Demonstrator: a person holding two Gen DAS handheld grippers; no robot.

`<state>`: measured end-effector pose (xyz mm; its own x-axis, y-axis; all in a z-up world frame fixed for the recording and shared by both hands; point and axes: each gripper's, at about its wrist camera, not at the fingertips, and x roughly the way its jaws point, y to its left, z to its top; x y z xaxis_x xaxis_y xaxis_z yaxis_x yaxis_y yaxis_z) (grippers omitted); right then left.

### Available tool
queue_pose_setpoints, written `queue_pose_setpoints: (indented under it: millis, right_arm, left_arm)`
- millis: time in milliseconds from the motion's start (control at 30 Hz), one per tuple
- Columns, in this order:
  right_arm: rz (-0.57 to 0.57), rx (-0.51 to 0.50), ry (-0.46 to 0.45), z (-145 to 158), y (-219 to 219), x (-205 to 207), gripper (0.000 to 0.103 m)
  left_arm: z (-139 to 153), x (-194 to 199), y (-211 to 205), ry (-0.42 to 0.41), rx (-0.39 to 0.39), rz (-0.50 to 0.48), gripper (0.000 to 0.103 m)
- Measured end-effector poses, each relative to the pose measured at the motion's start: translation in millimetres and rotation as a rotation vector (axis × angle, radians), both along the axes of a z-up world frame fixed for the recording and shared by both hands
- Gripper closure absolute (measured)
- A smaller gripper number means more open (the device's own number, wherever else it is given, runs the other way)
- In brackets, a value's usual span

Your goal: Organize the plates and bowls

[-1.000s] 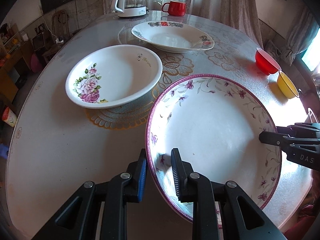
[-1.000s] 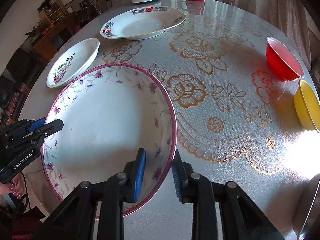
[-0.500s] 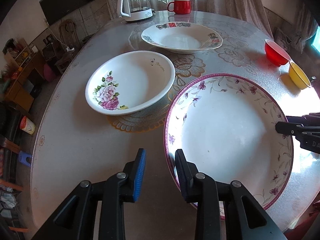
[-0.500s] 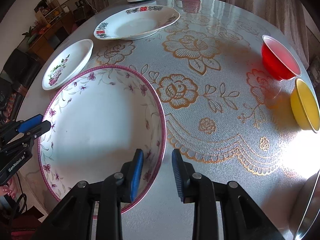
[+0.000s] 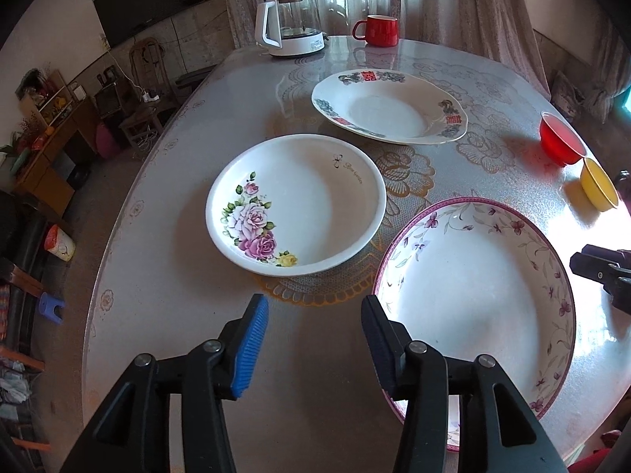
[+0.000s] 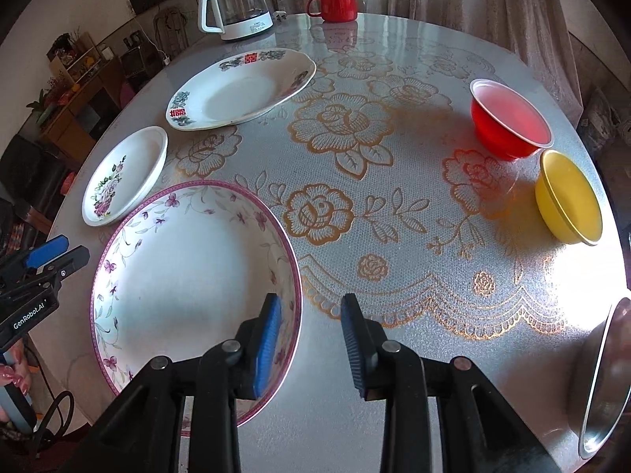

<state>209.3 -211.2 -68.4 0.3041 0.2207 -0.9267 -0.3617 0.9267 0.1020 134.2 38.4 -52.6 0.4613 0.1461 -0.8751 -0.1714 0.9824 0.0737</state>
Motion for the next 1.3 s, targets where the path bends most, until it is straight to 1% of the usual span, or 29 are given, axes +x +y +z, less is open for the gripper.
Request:
queue_pose_setpoints:
  millis: [33,100,200,267,333,367,433,567,667,733,867,933,1067,1200,1300]
  right_arm:
    - [-0.001,0.004,-0.006,2,4,1,0.072]
    - [0.001,0.009,-0.020,7,11,3,0.072]
    - [-0.001,0.019,-0.031,10,25,7,0.072]
    - [-0.002,0.034,-0.031,12,36,10,0.072]
    - [0.010,0.046,-0.034,13,48,13,0.072]
    - [0.021,0.050,-0.036,15,55,14,0.071]
    - [0.041,0.048,-0.049,17,68,17,0.066]
    - [0.074,0.055,-0.056,18,92,24,0.064]
    - [0.079,0.065,-0.038,13,106,31,0.064]
    - [0.081,0.072,-0.028,10,115,36,0.064]
    - [0.080,0.086,-0.014,5,135,48,0.064]
    - [0.080,0.092,-0.006,2,144,54,0.064]
    - [0.090,0.078,0.019,-10,162,64,0.064]
    - [0.082,0.057,0.069,-30,175,76,0.064]
    - [0.062,0.074,0.102,-39,180,84,0.063]
  left_arm:
    - [0,1,3,0.002,-0.004,0.001,0.048]
    - [-1,4,8,0.009,-0.003,0.004,0.045]
    - [-1,9,17,0.013,-0.004,0.005,0.045]
    - [-1,11,24,0.013,-0.007,0.005,0.042]
    - [0,14,31,0.013,-0.009,0.010,0.037]
    - [0,16,35,0.013,-0.009,0.015,0.037]
    - [-1,19,43,0.018,-0.008,0.031,0.036]
    - [-2,22,58,0.020,-0.009,0.049,0.035]
    - [-4,26,70,0.017,-0.015,0.060,0.031]
    - [-5,29,82,0.017,-0.032,0.086,0.027]
    - [-7,39,110,0.016,-0.092,0.151,0.024]
    - [-9,44,123,0.008,-0.109,0.175,0.020]
    - [-19,55,144,0.016,-0.162,0.208,0.019]
    - [-31,67,152,0.039,-0.197,0.201,0.019]
    - [-38,72,155,0.054,-0.213,0.188,0.019]
